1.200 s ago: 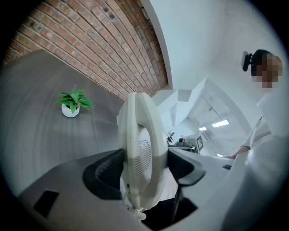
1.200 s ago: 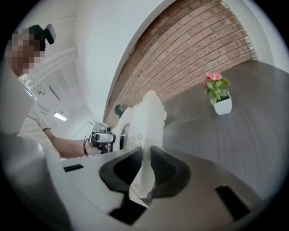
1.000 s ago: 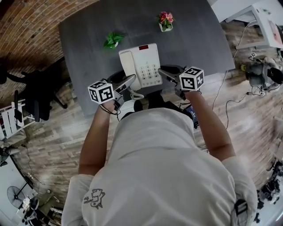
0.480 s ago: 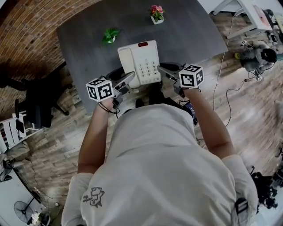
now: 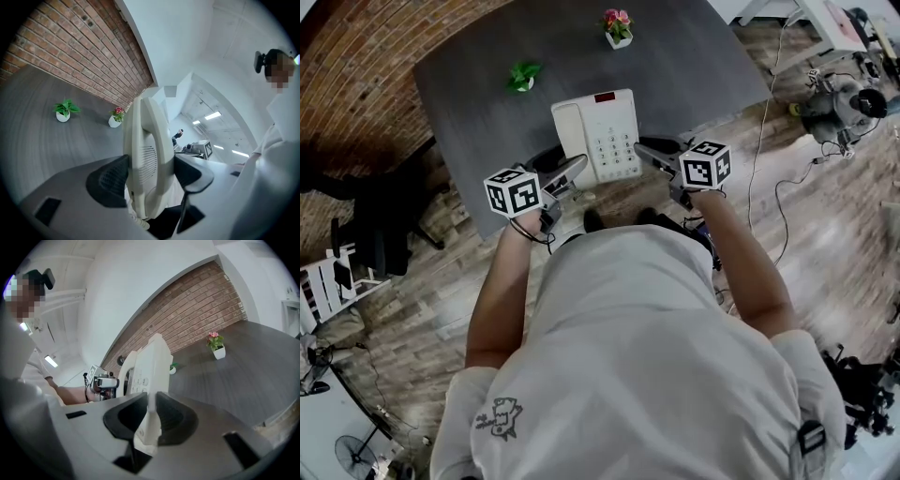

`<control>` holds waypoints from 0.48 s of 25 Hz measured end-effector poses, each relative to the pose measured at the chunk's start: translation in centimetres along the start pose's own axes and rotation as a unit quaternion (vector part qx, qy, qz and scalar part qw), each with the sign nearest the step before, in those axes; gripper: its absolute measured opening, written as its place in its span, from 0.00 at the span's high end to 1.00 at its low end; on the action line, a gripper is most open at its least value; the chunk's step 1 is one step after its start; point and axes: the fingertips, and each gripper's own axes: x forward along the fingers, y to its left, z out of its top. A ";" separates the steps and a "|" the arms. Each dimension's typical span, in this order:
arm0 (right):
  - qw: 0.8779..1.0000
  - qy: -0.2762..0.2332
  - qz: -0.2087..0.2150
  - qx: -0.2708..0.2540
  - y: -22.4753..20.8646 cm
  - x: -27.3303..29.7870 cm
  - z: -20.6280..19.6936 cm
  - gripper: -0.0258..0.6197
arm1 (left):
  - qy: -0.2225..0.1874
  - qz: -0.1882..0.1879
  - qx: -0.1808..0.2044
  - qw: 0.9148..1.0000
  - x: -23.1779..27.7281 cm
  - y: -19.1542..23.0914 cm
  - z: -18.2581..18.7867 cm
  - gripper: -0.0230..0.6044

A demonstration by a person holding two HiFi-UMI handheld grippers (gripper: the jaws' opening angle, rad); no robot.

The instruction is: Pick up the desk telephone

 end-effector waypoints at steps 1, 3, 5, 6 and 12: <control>1.000 0.000 0.001 0.001 0.0 0.1 0.0 0.86 | 0.000 0.001 0.001 1.000 -0.1 0.1 0.1 0.45; 1.000 -0.001 0.004 0.002 0.2 0.7 0.2 0.86 | -0.002 0.005 0.001 1.000 -0.5 0.4 0.4 0.45; 1.000 -0.001 0.007 0.002 0.4 1.0 0.4 0.86 | -0.005 0.009 -0.001 1.000 -0.8 0.5 0.7 0.45; 1.000 -0.001 0.008 0.001 0.3 0.6 0.5 0.86 | -0.007 0.011 -0.001 1.000 -0.6 0.1 0.7 0.45; 1.000 -0.006 0.026 -0.007 -3.0 -7.8 -0.3 0.86 | -0.018 0.030 0.006 0.999 5.6 -6.3 -1.7 0.45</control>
